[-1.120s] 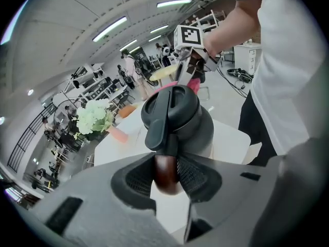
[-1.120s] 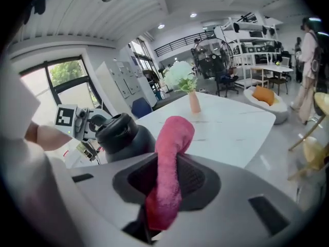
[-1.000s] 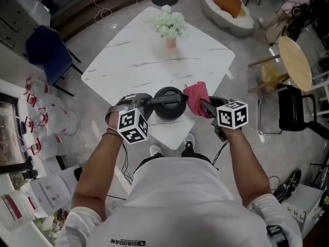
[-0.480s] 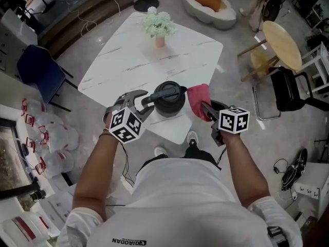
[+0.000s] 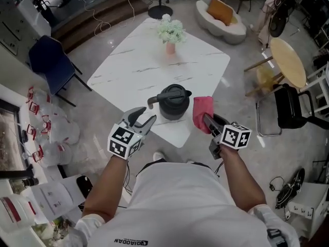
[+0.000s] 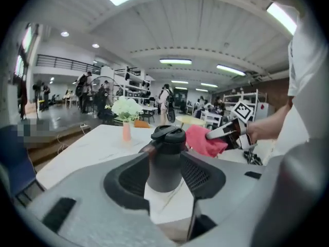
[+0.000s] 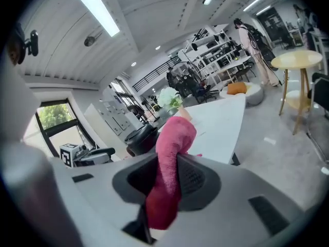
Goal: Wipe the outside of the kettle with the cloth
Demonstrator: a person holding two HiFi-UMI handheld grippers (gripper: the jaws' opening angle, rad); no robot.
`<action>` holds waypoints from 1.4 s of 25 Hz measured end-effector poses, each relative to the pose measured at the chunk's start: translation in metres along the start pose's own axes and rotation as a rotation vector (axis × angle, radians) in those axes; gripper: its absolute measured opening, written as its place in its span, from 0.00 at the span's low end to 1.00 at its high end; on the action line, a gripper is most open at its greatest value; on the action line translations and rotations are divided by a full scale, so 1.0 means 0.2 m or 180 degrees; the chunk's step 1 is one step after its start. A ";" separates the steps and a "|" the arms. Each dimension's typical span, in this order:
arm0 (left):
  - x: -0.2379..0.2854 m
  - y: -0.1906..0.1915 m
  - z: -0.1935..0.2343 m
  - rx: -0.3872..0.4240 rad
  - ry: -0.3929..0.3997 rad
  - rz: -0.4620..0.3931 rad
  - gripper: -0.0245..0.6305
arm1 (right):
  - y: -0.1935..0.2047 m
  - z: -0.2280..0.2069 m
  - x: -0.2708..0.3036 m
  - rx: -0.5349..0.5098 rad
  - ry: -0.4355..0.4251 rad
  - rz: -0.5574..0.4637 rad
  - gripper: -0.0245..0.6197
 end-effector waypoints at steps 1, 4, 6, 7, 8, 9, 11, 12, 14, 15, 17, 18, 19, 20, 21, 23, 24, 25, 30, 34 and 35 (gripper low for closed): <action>-0.01 0.01 -0.03 -0.0187 -0.0048 -0.0032 0.32 | 0.00 0.00 -0.01 -0.0055 -0.0011 0.0020 0.19; -0.04 0.04 -0.12 -0.0596 -0.0194 -0.0076 0.22 | -0.02 0.01 -0.05 -0.0297 -0.0072 0.0088 0.19; -0.06 0.05 -0.21 -0.0630 -0.0288 -0.0092 0.19 | -0.03 0.03 -0.10 -0.0509 -0.0111 0.0151 0.19; -0.06 0.06 -0.25 -0.0617 -0.0337 -0.0100 0.15 | -0.04 0.04 -0.12 -0.0616 -0.0135 0.0184 0.19; -0.06 0.06 -0.29 -0.0625 -0.0381 -0.0109 0.12 | -0.04 0.05 -0.14 -0.0720 -0.0164 0.0213 0.19; -0.07 0.06 -0.33 -0.0667 -0.0416 -0.0120 0.10 | -0.04 0.07 -0.16 -0.0816 -0.0194 0.0236 0.19; -0.08 0.07 -0.39 -0.0835 -0.0465 -0.0156 0.07 | -0.04 0.09 -0.20 -0.0968 -0.0257 0.0270 0.19; -0.08 0.08 -0.42 -0.0930 -0.0483 -0.0176 0.04 | -0.04 0.10 -0.22 -0.1024 -0.0287 0.0285 0.19; -0.10 0.09 -0.47 -0.1081 -0.0514 -0.0189 0.04 | -0.03 0.11 -0.26 -0.1107 -0.0342 0.0313 0.19; -0.10 0.09 -0.50 -0.1124 -0.0528 -0.0180 0.04 | -0.03 0.11 -0.27 -0.1138 -0.0362 0.0323 0.19; -0.10 0.10 -0.55 -0.1140 -0.0552 -0.0151 0.04 | -0.02 0.10 -0.30 -0.1177 -0.0391 0.0335 0.19; -0.10 0.10 -0.57 -0.1126 -0.0565 -0.0137 0.04 | -0.01 0.10 -0.32 -0.1186 -0.0405 0.0339 0.19; -0.10 0.10 -0.59 -0.1112 -0.0576 -0.0126 0.04 | 0.00 0.09 -0.33 -0.1192 -0.0419 0.0343 0.19; -0.11 0.10 -0.61 -0.1101 -0.0583 -0.0121 0.04 | 0.00 0.09 -0.34 -0.1198 -0.0433 0.0348 0.19; -0.11 0.10 -0.63 -0.1088 -0.0590 -0.0115 0.04 | 0.01 0.09 -0.35 -0.1207 -0.0444 0.0353 0.19; -0.12 0.11 -0.67 -0.1050 -0.0609 -0.0092 0.04 | 0.01 0.09 -0.38 -0.1230 -0.0465 0.0361 0.19; -0.12 0.11 -0.68 -0.1037 -0.0622 -0.0080 0.04 | 0.02 0.09 -0.39 -0.1245 -0.0475 0.0367 0.19; -0.13 0.11 -0.70 -0.1032 -0.0634 -0.0075 0.04 | 0.02 0.09 -0.40 -0.1265 -0.0483 0.0374 0.19; -0.14 0.11 -0.73 -0.0967 -0.0686 -0.0071 0.04 | 0.05 0.08 -0.42 -0.1340 -0.0509 0.0409 0.19; -0.16 0.10 -0.75 -0.0864 -0.0719 -0.0074 0.04 | 0.06 0.08 -0.43 -0.1341 -0.0527 0.0413 0.19; -0.16 0.10 -0.75 -0.0855 -0.0718 -0.0082 0.04 | 0.06 0.08 -0.43 -0.1336 -0.0531 0.0415 0.19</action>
Point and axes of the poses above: the fingertips, and each gripper's own axes: x forward along the fingers, z to its left, y out of its underside, the point moved 7 cm from there along -x, backward along the fingers, and after that the axes turned 10 degrees about -y, right-handed, at the moved point
